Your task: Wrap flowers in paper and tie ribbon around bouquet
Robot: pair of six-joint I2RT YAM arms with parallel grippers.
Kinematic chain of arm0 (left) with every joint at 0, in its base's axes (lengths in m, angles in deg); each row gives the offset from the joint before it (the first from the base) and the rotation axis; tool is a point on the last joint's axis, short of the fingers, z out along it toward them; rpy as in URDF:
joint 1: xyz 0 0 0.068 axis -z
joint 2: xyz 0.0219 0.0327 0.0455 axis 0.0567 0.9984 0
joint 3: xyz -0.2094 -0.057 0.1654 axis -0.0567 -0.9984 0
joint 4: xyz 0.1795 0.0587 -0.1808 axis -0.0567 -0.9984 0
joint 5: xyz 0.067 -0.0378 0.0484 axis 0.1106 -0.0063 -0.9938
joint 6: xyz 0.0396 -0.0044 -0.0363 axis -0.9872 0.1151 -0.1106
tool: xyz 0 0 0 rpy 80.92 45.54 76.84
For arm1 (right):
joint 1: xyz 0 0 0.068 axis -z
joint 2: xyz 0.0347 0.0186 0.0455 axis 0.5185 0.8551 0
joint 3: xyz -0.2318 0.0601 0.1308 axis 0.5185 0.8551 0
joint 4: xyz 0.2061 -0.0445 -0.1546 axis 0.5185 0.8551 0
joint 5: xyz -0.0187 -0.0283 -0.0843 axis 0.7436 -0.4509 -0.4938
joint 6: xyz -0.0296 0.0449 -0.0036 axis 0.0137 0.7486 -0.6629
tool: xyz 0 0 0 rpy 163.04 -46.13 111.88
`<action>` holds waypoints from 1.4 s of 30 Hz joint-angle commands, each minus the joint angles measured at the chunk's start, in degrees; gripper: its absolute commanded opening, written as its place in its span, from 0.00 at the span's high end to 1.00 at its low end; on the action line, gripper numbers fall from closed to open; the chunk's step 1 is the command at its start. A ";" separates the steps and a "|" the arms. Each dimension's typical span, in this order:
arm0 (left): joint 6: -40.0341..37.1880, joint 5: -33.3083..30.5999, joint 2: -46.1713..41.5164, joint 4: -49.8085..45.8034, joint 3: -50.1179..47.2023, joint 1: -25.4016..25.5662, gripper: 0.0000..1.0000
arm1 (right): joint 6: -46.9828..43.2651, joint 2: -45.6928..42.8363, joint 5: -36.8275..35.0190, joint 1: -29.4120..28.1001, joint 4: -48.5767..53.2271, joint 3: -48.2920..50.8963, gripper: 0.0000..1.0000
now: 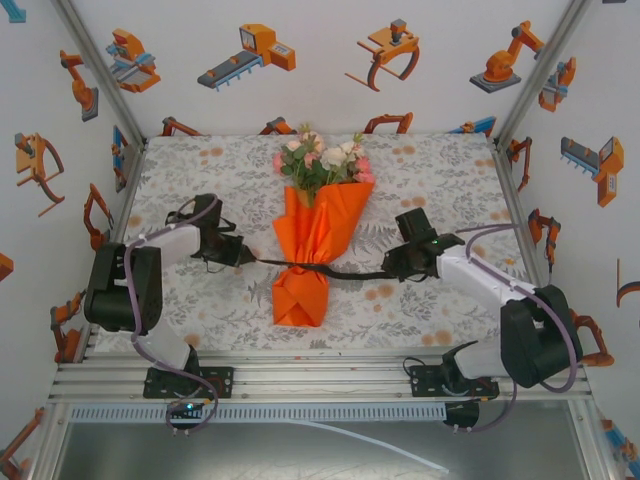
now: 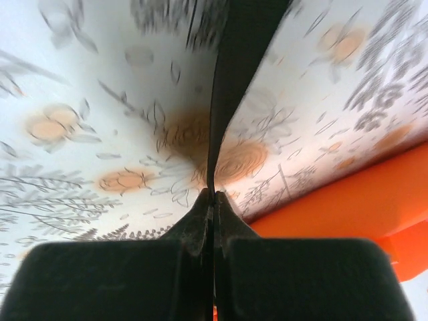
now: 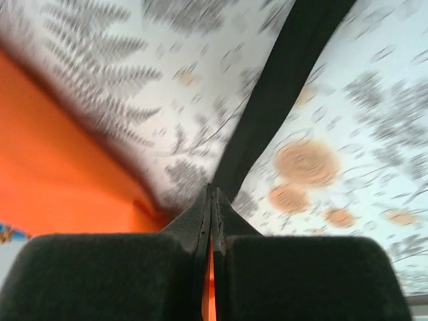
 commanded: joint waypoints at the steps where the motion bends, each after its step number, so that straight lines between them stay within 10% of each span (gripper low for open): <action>1: -6.10 -0.73 -0.41 -6.87 1.21 -1.22 1.00 | -5.79 -0.75 -3.31 4.36 6.39 3.50 1.00; 5: -5.42 3.18 -0.56 -0.20 -1.52 -2.07 1.00 | -12.10 -1.55 -3.81 7.88 5.78 4.00 1.00; 9: -10.35 4.53 0.93 -2.24 2.59 -0.05 1.00 | -40.90 -3.25 8.99 5.18 -10.36 0.21 0.99; 13: -11.87 5.18 2.28 -2.85 4.68 1.78 1.00 | -67.28 -4.51 15.79 -8.19 -12.69 -4.25 0.50; 20: -13.37 5.24 2.89 -4.50 5.86 2.41 1.00 | -86.90 -1.54 19.11 -19.55 -34.62 3.35 0.30; 42: -17.06 4.04 2.03 -10.51 7.97 2.33 1.00 | -104.16 20.54 14.54 -25.98 -45.68 0.99 0.45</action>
